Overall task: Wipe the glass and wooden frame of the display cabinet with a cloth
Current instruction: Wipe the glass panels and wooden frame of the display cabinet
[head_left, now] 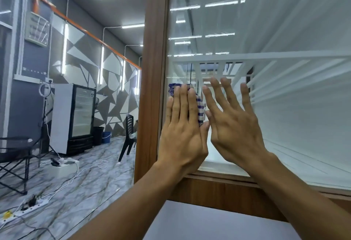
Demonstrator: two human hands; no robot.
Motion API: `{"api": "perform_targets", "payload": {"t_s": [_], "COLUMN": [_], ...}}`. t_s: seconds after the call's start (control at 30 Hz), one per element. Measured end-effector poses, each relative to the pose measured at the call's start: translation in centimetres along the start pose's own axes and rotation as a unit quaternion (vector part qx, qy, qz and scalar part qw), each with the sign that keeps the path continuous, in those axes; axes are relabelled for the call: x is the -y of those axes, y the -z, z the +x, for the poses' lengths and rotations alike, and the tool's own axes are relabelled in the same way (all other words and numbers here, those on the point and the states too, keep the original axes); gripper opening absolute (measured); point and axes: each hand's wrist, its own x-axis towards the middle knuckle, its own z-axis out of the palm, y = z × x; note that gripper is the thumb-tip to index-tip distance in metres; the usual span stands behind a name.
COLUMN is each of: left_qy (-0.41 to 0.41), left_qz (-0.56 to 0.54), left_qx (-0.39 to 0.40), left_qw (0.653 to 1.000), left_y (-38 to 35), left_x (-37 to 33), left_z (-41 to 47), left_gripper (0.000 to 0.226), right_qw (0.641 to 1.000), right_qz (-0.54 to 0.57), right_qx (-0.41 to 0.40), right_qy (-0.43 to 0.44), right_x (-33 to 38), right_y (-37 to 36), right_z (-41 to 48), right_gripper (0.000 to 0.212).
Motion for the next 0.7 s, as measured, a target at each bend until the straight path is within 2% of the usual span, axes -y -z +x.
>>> {"api": "perform_targets", "payload": {"t_s": [0.1,0.23,0.3,0.53,0.63,0.7], "left_qy": [0.019,0.002,-0.003,-0.018,-0.018,-0.009], "left_qz": [0.014,0.017,0.022,0.046,0.045,0.042], "left_qx": [-0.022,-0.032,-0.04,-0.036,-0.023,-0.02], "left_qw": [0.999,0.999,0.999,0.998,0.999,0.999], "left_y": [0.2,0.9,1.3,3.9,4.6,5.0], "left_x": [0.6,2.1,2.8,5.5,6.3,6.5], "left_z": [3.5,8.8,11.8,25.5,31.0,34.3], "left_gripper": [0.072,0.073,0.072,0.071,0.071,0.072], "right_qw": [1.0,1.0,0.999,0.999,0.999,0.999], "right_qz": [-0.002,-0.016,-0.021,-0.016,0.003,0.015], "right_qx": [-0.001,-0.02,-0.027,-0.027,-0.038,-0.035], "right_qy": [0.009,0.0,0.001,0.035,0.013,-0.004], "right_x": [-1.3,-3.2,-4.1,-9.1,-11.1,-12.1], "right_y": [0.2,0.5,0.8,3.1,4.1,4.7], "right_z": [4.2,10.1,13.6,27.2,31.5,34.2], "right_gripper": [0.066,0.07,0.064,0.067,0.083,0.079]}}
